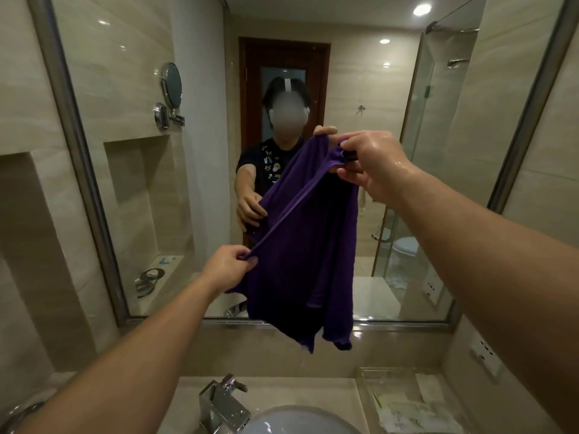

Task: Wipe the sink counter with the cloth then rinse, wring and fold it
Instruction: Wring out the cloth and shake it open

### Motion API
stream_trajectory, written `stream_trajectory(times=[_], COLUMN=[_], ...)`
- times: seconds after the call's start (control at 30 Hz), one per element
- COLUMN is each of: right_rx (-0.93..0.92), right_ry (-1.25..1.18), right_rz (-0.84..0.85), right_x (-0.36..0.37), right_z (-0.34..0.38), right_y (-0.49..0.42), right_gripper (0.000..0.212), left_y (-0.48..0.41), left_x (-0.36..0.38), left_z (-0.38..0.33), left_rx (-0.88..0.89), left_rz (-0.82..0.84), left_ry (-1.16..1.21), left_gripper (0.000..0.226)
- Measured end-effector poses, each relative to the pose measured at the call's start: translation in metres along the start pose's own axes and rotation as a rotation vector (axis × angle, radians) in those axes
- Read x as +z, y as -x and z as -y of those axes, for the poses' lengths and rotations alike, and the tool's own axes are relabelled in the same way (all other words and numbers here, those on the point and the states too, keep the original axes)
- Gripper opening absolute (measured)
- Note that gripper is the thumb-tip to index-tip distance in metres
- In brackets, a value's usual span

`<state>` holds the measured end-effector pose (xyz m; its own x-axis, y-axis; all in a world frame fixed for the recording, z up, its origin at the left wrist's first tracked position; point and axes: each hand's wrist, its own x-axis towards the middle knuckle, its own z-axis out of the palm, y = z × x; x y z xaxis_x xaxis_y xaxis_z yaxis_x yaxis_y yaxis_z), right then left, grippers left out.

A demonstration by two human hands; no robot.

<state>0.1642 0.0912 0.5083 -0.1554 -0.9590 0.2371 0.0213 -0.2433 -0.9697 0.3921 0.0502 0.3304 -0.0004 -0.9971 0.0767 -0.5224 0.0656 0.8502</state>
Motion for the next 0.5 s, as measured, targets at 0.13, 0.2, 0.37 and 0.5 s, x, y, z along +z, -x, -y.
stream_trajectory(times=[0.13, 0.2, 0.37, 0.5], right_rx=[0.077, 0.121, 0.213, 0.357], right_ry=[0.028, 0.058, 0.235, 0.628], right_rz=[-0.15, -0.199, -0.224, 0.007], right_x=[-0.024, -0.034, -0.044, -0.035], right_z=[-0.008, -0.016, -0.036, -0.048], right_y=[-0.01, -0.015, -0.02, -0.013], right_gripper=[0.018, 0.017, 0.014, 0.026], left_y=[-0.012, -0.014, -0.007, 0.0], left_x=[-0.033, -0.052, -0.08, -0.082], left_z=[-0.018, -0.034, -0.081, -0.12], left_rx=[0.025, 0.06, 0.209, 0.362], left_rz=[-0.256, -0.326, -0.442, -0.48], left_ry=[0.137, 0.106, -0.071, -0.202], left_gripper=[0.019, 0.023, 0.031, 0.026])
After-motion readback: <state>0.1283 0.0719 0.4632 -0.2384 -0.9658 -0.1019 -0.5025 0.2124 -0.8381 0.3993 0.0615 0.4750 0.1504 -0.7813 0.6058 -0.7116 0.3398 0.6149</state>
